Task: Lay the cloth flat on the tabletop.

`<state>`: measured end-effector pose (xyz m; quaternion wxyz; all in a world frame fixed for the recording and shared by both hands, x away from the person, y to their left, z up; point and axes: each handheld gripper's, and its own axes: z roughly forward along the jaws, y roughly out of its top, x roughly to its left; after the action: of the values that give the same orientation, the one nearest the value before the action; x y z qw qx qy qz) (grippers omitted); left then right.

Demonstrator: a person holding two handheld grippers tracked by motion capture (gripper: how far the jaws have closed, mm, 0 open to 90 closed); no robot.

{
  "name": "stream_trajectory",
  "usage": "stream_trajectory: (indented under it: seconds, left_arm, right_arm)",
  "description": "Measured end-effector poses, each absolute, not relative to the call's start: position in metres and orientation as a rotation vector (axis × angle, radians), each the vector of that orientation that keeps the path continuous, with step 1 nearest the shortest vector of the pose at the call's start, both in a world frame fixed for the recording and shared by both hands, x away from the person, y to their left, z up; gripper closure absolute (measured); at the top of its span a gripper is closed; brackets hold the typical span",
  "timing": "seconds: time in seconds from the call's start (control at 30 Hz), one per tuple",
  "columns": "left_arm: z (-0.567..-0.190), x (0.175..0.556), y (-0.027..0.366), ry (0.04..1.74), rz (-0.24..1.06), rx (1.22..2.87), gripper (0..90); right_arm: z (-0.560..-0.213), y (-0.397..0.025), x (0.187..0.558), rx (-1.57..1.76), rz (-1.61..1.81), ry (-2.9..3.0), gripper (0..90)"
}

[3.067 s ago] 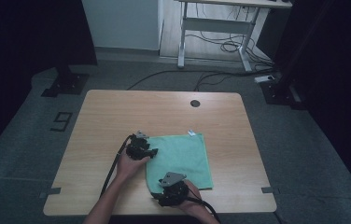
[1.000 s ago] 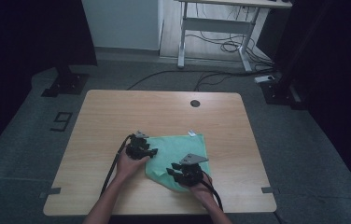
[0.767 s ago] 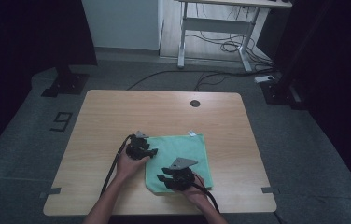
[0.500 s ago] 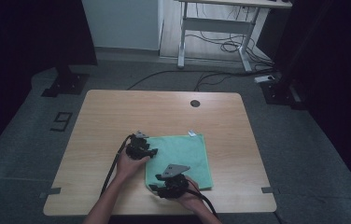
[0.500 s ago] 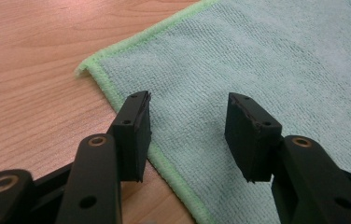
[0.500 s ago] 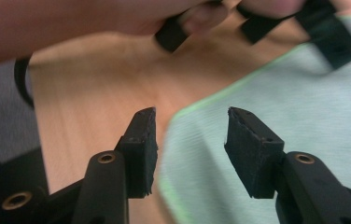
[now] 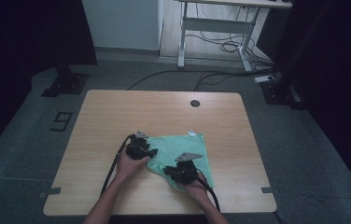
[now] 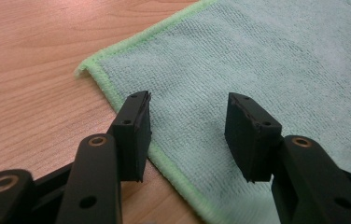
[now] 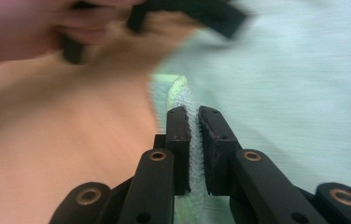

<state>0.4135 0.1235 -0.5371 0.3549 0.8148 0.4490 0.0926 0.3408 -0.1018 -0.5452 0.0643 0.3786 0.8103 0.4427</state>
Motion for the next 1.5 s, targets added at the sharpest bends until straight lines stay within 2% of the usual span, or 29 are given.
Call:
stream_trajectory:
  seconds: [0.13,0.23,0.47,0.6,0.73,1.0,1.07,1.17,1.4,1.5]
  left_arm:
    - [-0.538,0.413,0.124,1.159,0.238,2.098,50.9]
    - [-0.538,0.413,0.125,1.158,0.236,2.098,51.0]
    - [-0.538,0.413,0.125,1.158,0.236,2.096,51.2]
    - [-0.538,0.413,0.124,1.159,0.242,2.093,51.1]
    - [-0.538,0.413,0.124,1.159,0.243,2.093,51.1]
    - [-0.538,0.412,0.124,1.159,0.249,2.092,51.2]
    - [-0.539,0.412,0.124,1.159,0.253,2.09,51.1]
    - [-0.539,0.412,0.124,1.159,0.252,2.092,51.1]
    - [-0.539,0.412,0.124,1.16,0.254,2.088,51.2]
    - [-0.539,0.412,0.124,1.159,0.254,2.09,51.2]
  right_arm:
    - [-0.547,-0.111,0.349,1.14,1.294,2.4,80.0]
    - [-0.544,-0.114,0.35,1.134,1.233,2.327,67.4]
    - [-0.542,-0.121,0.35,1.066,1.171,2.298,68.0]
    - [-0.54,-0.117,0.341,0.863,1.227,2.354,76.2]
    - [-0.542,-0.11,0.333,0.737,1.228,2.437,79.7]
    - [-0.548,-0.103,0.331,0.74,1.251,2.54,78.4]
    - [-0.548,-0.103,0.331,0.751,1.26,2.539,76.6]
    - [-0.549,-0.103,0.332,0.772,1.254,2.552,67.6]
    - [-0.547,-0.1,0.332,0.784,1.224,2.582,54.5]
    - [-0.544,-0.097,0.328,0.765,1.239,2.549,54.0]
